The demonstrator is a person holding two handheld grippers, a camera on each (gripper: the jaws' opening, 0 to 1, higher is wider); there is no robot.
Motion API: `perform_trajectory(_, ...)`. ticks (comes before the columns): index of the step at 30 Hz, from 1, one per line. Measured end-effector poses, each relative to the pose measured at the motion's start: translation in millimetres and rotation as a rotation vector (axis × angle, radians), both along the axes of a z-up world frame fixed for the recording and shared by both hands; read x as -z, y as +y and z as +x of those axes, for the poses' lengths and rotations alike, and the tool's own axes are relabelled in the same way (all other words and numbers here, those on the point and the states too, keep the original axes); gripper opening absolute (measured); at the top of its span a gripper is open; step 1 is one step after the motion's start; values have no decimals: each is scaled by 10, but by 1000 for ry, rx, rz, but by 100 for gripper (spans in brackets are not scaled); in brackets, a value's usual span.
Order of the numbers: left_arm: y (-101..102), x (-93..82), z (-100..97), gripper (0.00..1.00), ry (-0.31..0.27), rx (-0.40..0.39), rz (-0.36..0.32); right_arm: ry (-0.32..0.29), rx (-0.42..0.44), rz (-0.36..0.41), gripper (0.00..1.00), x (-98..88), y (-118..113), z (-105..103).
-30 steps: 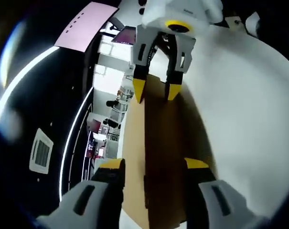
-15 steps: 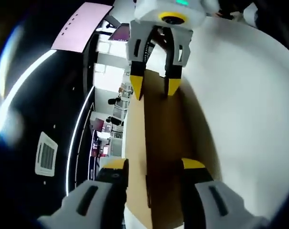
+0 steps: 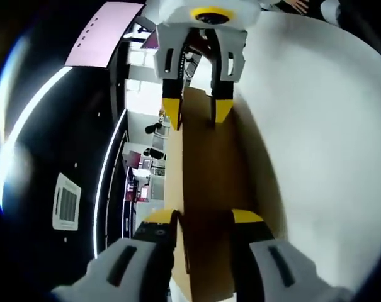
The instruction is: Operate the shoe box by opening the lid, removing the specified soft item, and placing it in the target area until the item is outside and the box remains undamaged.
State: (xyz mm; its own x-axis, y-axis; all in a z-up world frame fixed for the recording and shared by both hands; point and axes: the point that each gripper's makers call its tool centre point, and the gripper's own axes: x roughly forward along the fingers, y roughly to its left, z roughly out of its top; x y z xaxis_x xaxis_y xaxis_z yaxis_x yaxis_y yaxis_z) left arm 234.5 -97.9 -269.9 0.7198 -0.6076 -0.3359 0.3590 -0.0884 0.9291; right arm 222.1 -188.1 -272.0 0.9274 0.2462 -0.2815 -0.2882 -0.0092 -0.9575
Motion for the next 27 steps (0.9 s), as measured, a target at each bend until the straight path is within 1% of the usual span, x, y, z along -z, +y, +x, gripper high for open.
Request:
perform_trajectory(3,-11,9,-3,32,-25,-6,9,-4,3,-2,29,-2,4,-5)
perform_trajectory(4,-17,11,-10,32,-41,-2,23,-3,5,-4,29,-2,4,-5)
perform_trajectory(8,-29,19,-23,32,-74,4,43,-4,9,-5,29,-5,6,-11)
perform_trajectory(9,-34,22,-25,32,-90,10,50,-4,9,-6,29,-7,7,-12)
perform_trajectory(10,-30,18,-24,32,-89,-5,27,-2,10,-7,29,-8,7,-12)
perform_trajectory(11,-1,17,-11,32,-63,-51,-27,-1,10,-9,29,-4,8,-12)
perform_trajectory(12,-2,12,-9,32,-54,-71,-52,1,10,-11,29,-1,9,-12)
perform_trajectory(13,-29,26,-19,32,-78,-47,-15,2,11,-12,29,0,9,-13)
perform_trajectory(14,-60,21,-48,32,-134,-12,57,1,10,-14,29,-1,9,-13)
perform_trajectory(15,-59,25,-51,32,-140,-23,65,2,11,-14,29,-2,10,-16)
perform_trajectory(16,-61,28,-55,32,-119,-41,43,3,12,-14,29,-4,10,-16)
perform_trajectory(17,-60,24,-54,31,-113,-47,40,4,13,-15,29,-5,10,-16)
perform_trajectory(22,-50,25,-62,31,-111,-35,39,4,13,-16,29,-5,1,-17)
perform_trajectory(27,-56,5,-62,30,-94,-46,37,8,7,-19,29,-8,7,-24)
